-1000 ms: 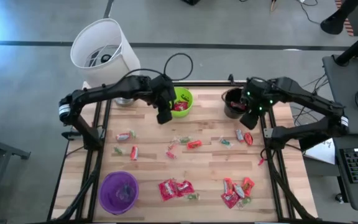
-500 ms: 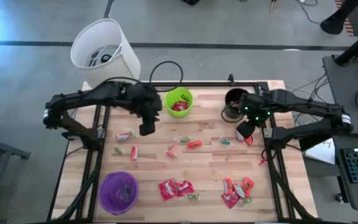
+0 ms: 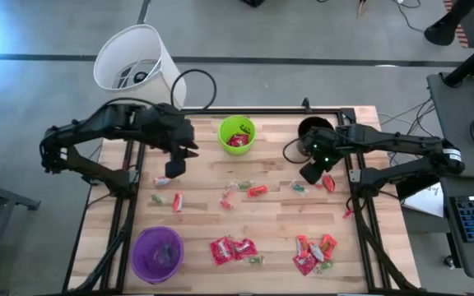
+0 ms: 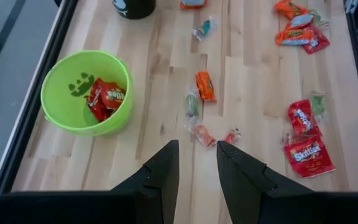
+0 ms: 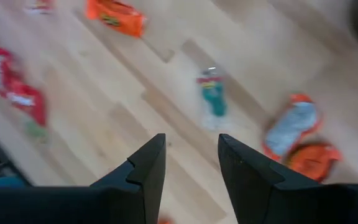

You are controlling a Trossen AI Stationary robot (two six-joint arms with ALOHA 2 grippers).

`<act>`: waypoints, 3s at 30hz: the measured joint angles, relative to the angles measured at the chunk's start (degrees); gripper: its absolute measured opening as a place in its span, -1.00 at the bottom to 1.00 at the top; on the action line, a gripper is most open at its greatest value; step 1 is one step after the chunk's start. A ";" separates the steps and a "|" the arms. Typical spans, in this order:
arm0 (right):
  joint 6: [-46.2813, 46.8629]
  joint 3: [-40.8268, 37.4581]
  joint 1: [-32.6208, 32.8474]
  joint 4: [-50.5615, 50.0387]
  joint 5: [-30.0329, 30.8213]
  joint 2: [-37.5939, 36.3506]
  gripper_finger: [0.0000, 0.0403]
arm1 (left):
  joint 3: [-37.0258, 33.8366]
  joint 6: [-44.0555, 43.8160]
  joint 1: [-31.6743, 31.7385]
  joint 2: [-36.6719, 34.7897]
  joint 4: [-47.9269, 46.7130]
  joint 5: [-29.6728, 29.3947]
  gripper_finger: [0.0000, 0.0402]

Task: Sort candy
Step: Put the orange candy into the black bucket

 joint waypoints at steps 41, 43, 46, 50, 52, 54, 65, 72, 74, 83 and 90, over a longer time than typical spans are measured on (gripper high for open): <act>61.53 -5.97 44.51 22.29 17.66 16.16 -0.01 | 0.00 6.51 0.00 -4.84 -3.13 0.26 -0.55; 61.58 -4.30 45.16 22.22 17.68 18.69 -0.01 | 0.00 6.54 0.00 -4.98 -3.15 0.26 -0.55; 61.92 -1.81 46.02 21.88 17.66 22.24 -0.01 | 0.00 6.48 0.00 -5.13 -3.18 0.26 -0.55; 64.26 1.12 47.32 21.37 17.21 26.73 -0.01 | 0.00 6.40 0.00 -5.24 -3.20 0.28 -0.55; 65.53 2.60 48.17 20.79 17.17 28.67 -0.01 | -0.01 6.36 0.00 -5.24 -3.24 0.28 -0.55; 66.41 4.50 48.95 19.04 17.14 30.42 -0.01 | -0.02 6.54 0.00 -5.24 -3.26 0.31 -0.55; 67.40 11.13 50.88 9.98 12.72 36.63 -0.01 | -1.09 7.13 0.01 -5.24 -3.29 1.58 -0.55; 67.86 10.71 51.12 10.63 11.37 38.23 -0.01 | -2.08 7.15 0.02 -5.28 -3.33 2.23 -0.55; 67.93 10.52 51.12 10.74 11.35 38.27 -0.01 | -2.35 7.15 0.02 -5.36 -3.25 2.23 -0.55; 68.52 8.32 51.12 12.52 11.37 38.27 -0.01 | -4.05 7.15 0.02 -5.59 -3.19 3.38 -0.55; 68.88 6.15 51.10 17.55 11.43 38.27 -0.01 | -4.22 7.15 0.02 -5.74 -2.86 3.37 -0.55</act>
